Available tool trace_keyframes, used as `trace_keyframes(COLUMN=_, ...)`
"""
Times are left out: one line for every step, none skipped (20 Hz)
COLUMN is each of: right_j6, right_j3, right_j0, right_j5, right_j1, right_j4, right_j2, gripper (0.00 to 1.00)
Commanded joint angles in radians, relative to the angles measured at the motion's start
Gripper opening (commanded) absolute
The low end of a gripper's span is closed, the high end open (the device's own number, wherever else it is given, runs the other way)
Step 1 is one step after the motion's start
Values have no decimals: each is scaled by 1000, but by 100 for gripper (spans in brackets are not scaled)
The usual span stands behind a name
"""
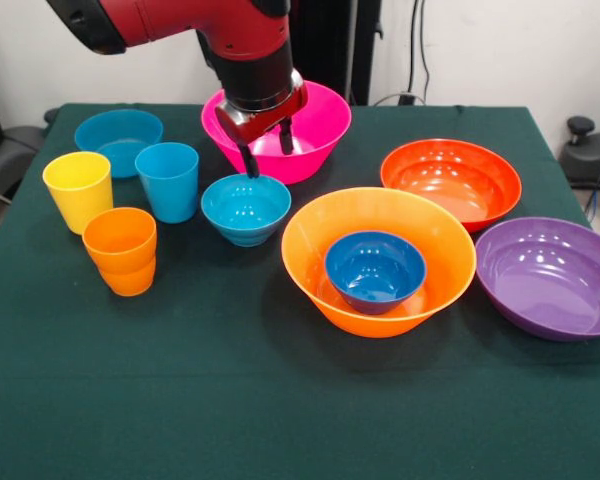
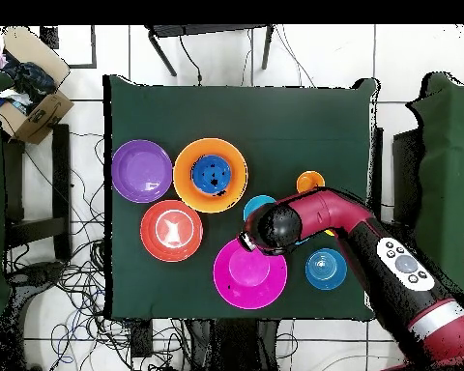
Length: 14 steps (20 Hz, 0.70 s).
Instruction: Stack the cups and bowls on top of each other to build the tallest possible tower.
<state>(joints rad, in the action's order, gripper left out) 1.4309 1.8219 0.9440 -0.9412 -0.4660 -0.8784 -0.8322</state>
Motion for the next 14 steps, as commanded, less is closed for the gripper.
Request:
trace_keyframes(right_j6=-246, right_j3=-33, right_j0=-23, right_j5=61, right_j1=20, right_j4=-84, right_j2=1, gripper=100)
trace_keyframes(right_j6=-246, right_j3=-33, right_j0=-23, right_j5=63, right_j1=26, right_j4=-84, right_j2=1, gripper=100)
trace_keyframes(right_j6=-246, right_j3=-33, right_j0=-23, right_j5=66, right_j1=31, right_j4=-85, right_j2=3, gripper=100)
trace_keyframes(right_j6=-246, right_j3=-35, right_j0=-23, right_j5=68, right_j1=38, right_j4=-88, right_j2=5, gripper=100)
trace_keyframes(right_j6=-248, right_j3=-37, right_j0=-23, right_j5=71, right_j1=46, right_j4=-90, right_j2=7, gripper=100)
trace_keyframes(right_j6=-250, right_j3=-41, right_j0=-24, right_j5=72, right_j1=55, right_j4=-92, right_j2=9, gripper=100)
trace_keyframes(right_j6=-255, right_j3=-44, right_j0=-24, right_j5=71, right_j1=60, right_j4=-95, right_j2=11, gripper=100)
trace_keyframes(right_j6=-263, right_j3=-47, right_j0=-24, right_j5=67, right_j1=65, right_j4=-98, right_j2=13, gripper=100)
trace_keyframes(right_j6=-270, right_j3=-49, right_j0=-22, right_j5=67, right_j1=75, right_j4=-101, right_j2=15, gripper=100)
trace_keyframes(right_j6=-277, right_j3=-52, right_j0=-20, right_j5=67, right_j1=85, right_j4=-105, right_j2=16, gripper=100)
trace_keyframes(right_j6=-279, right_j3=-50, right_j0=-19, right_j5=67, right_j1=89, right_j4=-107, right_j2=17, gripper=100)
trace_keyframes(right_j6=-278, right_j3=-48, right_j0=-18, right_j5=69, right_j1=94, right_j4=-110, right_j2=18, gripper=100)
trace_keyframes(right_j6=-276, right_j3=-48, right_j0=-18, right_j5=71, right_j1=100, right_j4=-113, right_j2=20, gripper=100)
trace_keyframes(right_j6=-272, right_j3=-48, right_j0=-18, right_j5=73, right_j1=105, right_j4=-117, right_j2=21, gripper=100)
